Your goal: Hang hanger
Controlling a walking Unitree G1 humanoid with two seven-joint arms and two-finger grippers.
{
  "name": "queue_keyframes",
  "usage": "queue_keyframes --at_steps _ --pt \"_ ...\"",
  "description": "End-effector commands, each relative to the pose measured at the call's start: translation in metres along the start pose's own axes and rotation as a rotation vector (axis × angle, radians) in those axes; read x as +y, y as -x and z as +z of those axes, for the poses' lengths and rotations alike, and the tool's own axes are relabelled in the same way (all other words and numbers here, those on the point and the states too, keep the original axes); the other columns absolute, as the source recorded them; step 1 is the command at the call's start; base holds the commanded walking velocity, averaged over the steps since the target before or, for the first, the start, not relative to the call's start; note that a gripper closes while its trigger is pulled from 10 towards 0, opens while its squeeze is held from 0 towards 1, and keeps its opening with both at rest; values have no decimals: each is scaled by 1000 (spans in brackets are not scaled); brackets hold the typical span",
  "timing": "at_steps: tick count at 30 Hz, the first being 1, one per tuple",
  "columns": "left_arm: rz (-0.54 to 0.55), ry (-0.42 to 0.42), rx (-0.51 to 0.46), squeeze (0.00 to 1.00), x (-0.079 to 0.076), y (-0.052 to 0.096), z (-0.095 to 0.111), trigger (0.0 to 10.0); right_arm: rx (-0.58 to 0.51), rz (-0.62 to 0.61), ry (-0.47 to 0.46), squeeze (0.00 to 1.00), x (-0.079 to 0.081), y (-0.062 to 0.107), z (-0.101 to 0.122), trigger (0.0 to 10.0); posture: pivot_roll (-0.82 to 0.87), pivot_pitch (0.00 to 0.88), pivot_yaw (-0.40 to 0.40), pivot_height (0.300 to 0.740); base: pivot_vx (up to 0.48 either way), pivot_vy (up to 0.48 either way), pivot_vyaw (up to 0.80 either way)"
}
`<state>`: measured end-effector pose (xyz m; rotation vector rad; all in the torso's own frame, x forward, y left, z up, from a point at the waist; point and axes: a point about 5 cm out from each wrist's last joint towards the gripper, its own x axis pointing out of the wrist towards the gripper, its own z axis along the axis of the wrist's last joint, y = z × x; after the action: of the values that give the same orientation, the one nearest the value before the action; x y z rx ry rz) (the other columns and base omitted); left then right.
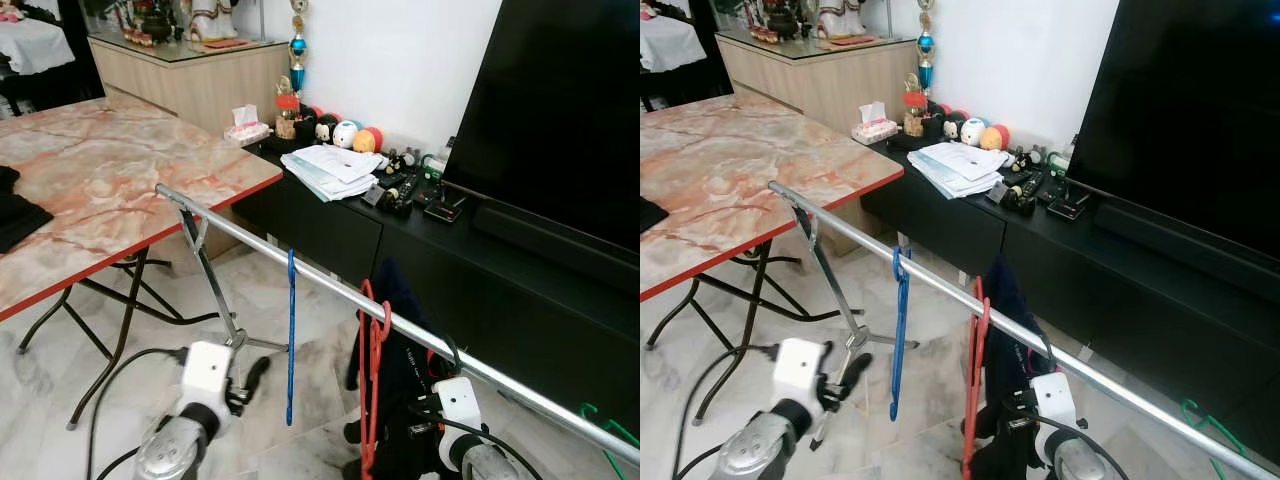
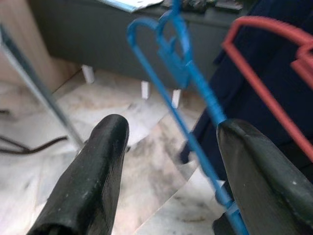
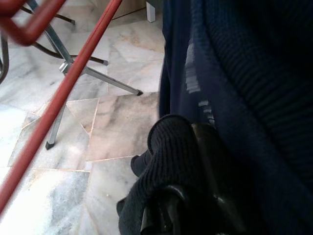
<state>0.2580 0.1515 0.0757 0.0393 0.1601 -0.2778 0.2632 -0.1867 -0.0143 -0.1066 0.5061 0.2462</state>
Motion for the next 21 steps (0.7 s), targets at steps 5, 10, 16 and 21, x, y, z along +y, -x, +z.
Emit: queue_keyframes --at_steps 5,10,16,21 --pt "-4 -24 -11 0 6 -12 14 10000 -4 -25 -7 0 -6 3 -2 10000 125 0 -39 740 0 0 0" --pt "17 40 17 1000 12 -28 20 10000 9 -31 -2 0 -8 5 -6 10000 122 0 -43 740 0 0 0" --pt "24 71 73 1000 9 -53 24 10000 17 -33 -1 0 -9 4 -6 10000 109 0 -49 740 0 0 0" --pt "-47 53 105 1000 -3 -78 35 10000 19 -34 1 0 -10 5 -7 10000 88 0 -51 740 0 0 0"
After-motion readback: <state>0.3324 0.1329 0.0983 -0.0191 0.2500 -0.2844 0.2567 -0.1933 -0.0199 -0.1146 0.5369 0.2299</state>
